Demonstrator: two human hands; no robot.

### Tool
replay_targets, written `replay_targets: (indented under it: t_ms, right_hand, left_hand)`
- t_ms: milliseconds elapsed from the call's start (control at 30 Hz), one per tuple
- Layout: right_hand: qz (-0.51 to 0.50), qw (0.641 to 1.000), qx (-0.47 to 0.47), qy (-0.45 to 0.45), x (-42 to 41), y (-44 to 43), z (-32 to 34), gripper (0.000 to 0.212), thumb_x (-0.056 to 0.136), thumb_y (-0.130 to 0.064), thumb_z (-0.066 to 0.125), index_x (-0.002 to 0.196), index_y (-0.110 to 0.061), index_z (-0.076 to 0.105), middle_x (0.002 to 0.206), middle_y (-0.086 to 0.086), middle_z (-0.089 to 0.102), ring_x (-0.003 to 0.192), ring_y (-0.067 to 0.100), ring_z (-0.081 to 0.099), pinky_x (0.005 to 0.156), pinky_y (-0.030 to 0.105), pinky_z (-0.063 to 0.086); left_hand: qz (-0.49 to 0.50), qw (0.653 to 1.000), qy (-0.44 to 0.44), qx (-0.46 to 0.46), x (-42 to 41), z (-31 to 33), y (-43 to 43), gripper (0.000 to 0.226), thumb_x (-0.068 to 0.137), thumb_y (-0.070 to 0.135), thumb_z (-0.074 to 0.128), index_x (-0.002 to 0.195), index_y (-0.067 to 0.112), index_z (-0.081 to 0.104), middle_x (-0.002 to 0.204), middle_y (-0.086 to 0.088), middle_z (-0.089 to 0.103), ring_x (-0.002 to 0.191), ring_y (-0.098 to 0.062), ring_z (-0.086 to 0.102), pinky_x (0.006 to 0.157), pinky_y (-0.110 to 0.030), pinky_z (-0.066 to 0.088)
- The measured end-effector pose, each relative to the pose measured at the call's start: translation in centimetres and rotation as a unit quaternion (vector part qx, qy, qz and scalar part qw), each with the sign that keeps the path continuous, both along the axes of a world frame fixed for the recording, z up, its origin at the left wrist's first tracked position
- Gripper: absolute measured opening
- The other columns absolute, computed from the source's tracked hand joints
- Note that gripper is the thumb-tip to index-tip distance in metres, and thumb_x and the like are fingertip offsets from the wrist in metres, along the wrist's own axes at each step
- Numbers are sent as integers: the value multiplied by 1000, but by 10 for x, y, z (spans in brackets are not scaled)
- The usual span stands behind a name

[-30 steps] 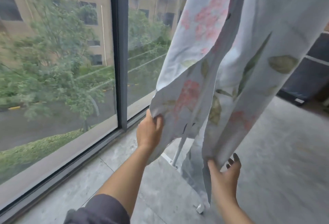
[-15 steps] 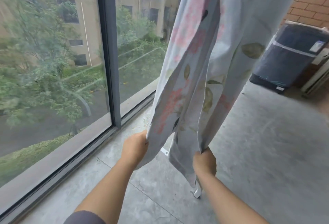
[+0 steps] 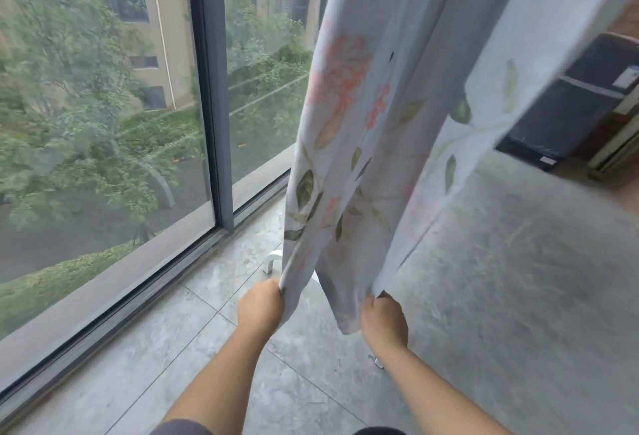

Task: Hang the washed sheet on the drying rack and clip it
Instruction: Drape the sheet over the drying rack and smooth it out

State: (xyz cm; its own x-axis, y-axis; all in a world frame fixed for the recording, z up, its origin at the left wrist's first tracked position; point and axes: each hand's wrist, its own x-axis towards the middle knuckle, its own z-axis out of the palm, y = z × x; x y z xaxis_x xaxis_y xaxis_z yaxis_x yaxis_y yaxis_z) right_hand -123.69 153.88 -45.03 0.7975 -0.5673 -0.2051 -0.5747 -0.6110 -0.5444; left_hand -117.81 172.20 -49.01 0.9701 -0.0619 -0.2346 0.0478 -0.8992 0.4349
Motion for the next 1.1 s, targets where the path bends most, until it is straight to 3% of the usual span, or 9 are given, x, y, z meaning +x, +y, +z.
replay_targets:
  t_ms: [133,300,467,567,667,800,867,933,1100]
  right_hand:
    - [34,999,-4,23,-2,4,-5,35,99,-27,33,110,-14,64,108,13,66,99,35,61,81,35,47]
    - [41,999,-5,-13,-3,5,1,32,98,-28,35,93,-13,62,95,12,67,89,34,62,76,35,48]
    - [67,994,52,-65,-4,-7,-2,26,97,-26,35,76,-26,49,71,4,58,68,28,57,60,30,39]
    - [96,988,105,-58,2,-14,-6,23,94,-24,42,72,-29,45,60,-4,47,52,16,43,50,26,32]
    - [154,979,131,8,10,-20,-2,5,83,-24,54,88,-24,54,77,-4,55,63,13,50,55,24,39]
    - [273,944,24,181,22,-40,8,51,81,-21,53,131,-15,45,127,3,46,111,22,52,82,24,44]
    - [241,947,23,209,25,-51,27,56,77,-34,52,131,-18,47,130,3,50,111,23,55,89,29,48]
    - [219,953,25,210,25,-61,59,57,76,-40,54,129,-19,48,128,3,55,111,24,57,90,31,49]
    - [256,943,-48,206,15,-75,177,65,87,-20,48,147,-18,22,137,9,44,119,27,51,88,32,45]
  left_hand:
    - [23,1000,-12,-14,0,2,-3,26,84,5,37,64,20,31,66,3,39,73,-26,47,61,-30,37]
    - [2,999,32,4,-7,-4,-15,18,87,10,37,70,17,39,75,0,46,78,-28,51,65,-29,38]
    - [19,998,52,-10,-9,-8,-17,28,89,11,37,63,19,31,68,1,41,75,-27,46,64,-29,36]
    - [44,996,53,-62,-3,-3,-16,16,85,18,43,70,16,45,73,-2,53,75,-28,54,60,-30,39]
    - [55,991,59,-108,0,8,-15,16,78,24,52,93,20,50,86,-1,61,81,-25,59,61,-30,45]
    - [78,984,86,-134,2,34,-11,57,74,29,71,121,15,41,117,-6,53,103,-24,54,83,-36,49]
    - [92,979,109,-143,-2,60,-9,76,78,26,70,140,11,30,137,-9,43,117,-25,49,82,-30,45]
    - [97,977,116,-150,-11,94,-9,75,80,24,67,143,11,27,141,-8,39,117,-24,49,77,-28,44]
    - [84,971,118,-191,-38,210,-16,60,85,21,60,139,13,34,141,-4,40,101,-11,47,71,-18,42]
